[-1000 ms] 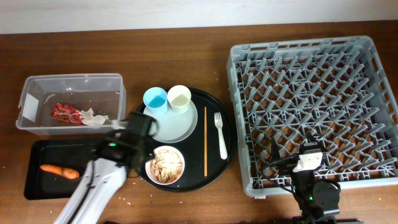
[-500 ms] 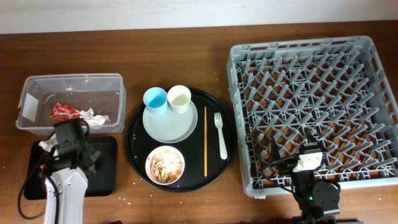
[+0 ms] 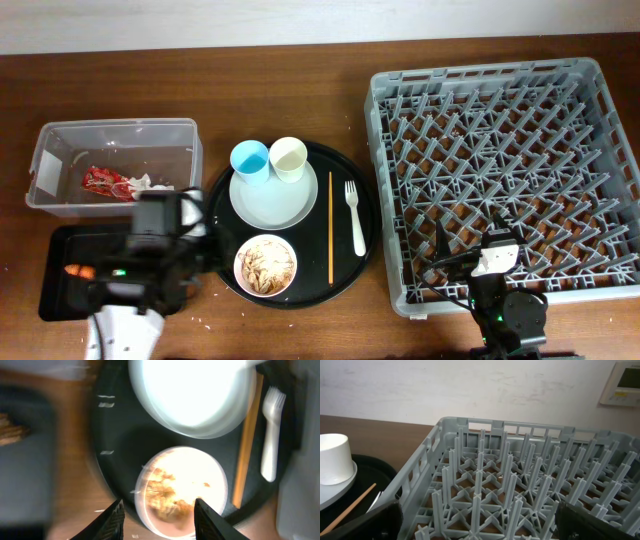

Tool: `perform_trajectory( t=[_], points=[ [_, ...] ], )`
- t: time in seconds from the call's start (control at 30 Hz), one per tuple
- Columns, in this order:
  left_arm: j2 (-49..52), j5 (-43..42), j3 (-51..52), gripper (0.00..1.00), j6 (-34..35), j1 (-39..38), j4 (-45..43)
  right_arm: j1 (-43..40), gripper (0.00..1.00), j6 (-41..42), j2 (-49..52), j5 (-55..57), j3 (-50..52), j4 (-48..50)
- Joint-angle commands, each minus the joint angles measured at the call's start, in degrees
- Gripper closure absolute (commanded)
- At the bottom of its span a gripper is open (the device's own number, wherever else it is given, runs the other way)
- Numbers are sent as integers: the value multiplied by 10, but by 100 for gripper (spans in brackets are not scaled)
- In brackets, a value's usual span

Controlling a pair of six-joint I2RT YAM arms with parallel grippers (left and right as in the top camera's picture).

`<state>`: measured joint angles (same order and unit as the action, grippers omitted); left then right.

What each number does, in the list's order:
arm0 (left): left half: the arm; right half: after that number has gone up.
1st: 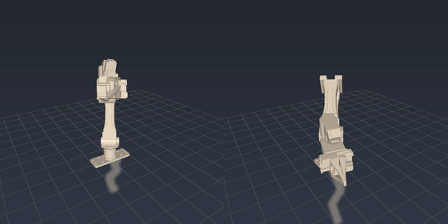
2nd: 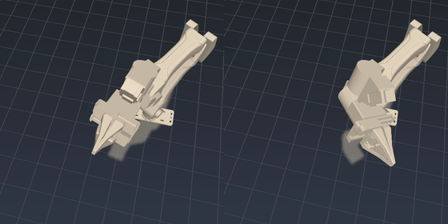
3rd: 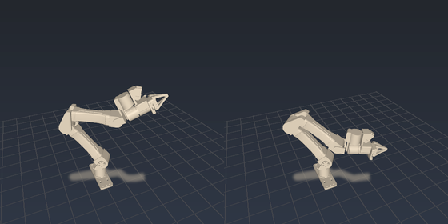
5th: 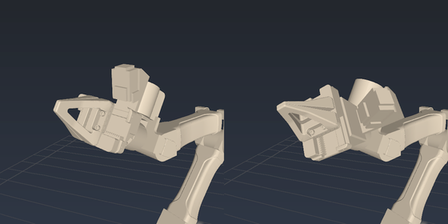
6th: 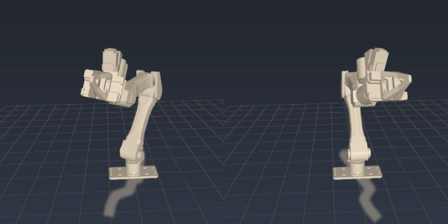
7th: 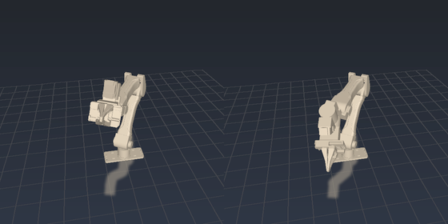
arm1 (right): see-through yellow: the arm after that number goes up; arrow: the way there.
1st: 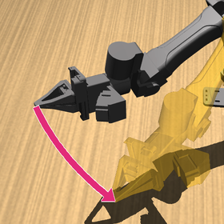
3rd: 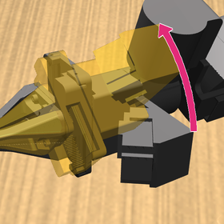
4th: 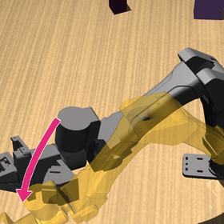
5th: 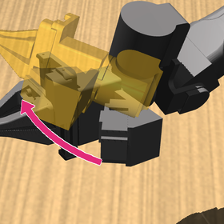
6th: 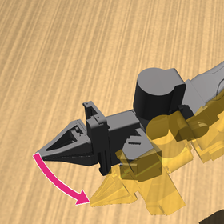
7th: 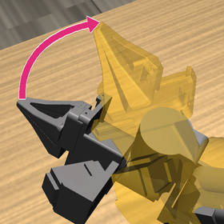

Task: Sort waste into correct bins and load items into the dishwasher rack
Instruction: 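Return the left gripper to the bowl and grasp its rim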

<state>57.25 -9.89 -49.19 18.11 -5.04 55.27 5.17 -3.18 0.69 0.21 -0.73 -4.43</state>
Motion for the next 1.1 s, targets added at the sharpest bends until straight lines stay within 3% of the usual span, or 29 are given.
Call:
perform_trajectory(
  t=[0.0, 0.23, 0.27, 0.4, 0.47, 0.73, 0.87, 0.9, 1.07],
  points=[
    [7, 21, -6, 55, -8, -131, -15, -4, 1, 2, -3, 6, 4, -2],
    [219, 68, -6, 56, 57, -327, -103, -4, 1, 2, -3, 6, 4, -2],
    [250, 72, -6, 61, 60, -343, -105, -4, 1, 2, -3, 6, 4, -2],
    [286, 104, -6, 65, 74, -352, -100, -4, 2, 2, -3, 6, 4, -2],
    [286, 103, -6, 83, 74, -352, -100, -4, 1, 2, -3, 6, 4, -2],
    [302, 104, -4, 83, 93, -369, -103, -4, 1, 2, -3, 6, 4, -2],
    [303, 144, -4, 84, 93, -376, -102, -4, 1, 2, -3, 6, 4, -2],
    [303, 144, -4, 99, 93, -376, -99, -4, 1, 2, -3, 6, 4, -2],
    [291, 172, -38, 99, 93, -376, -67, -4, 1, 2, -3, 7, 4, -2]
  ],
)
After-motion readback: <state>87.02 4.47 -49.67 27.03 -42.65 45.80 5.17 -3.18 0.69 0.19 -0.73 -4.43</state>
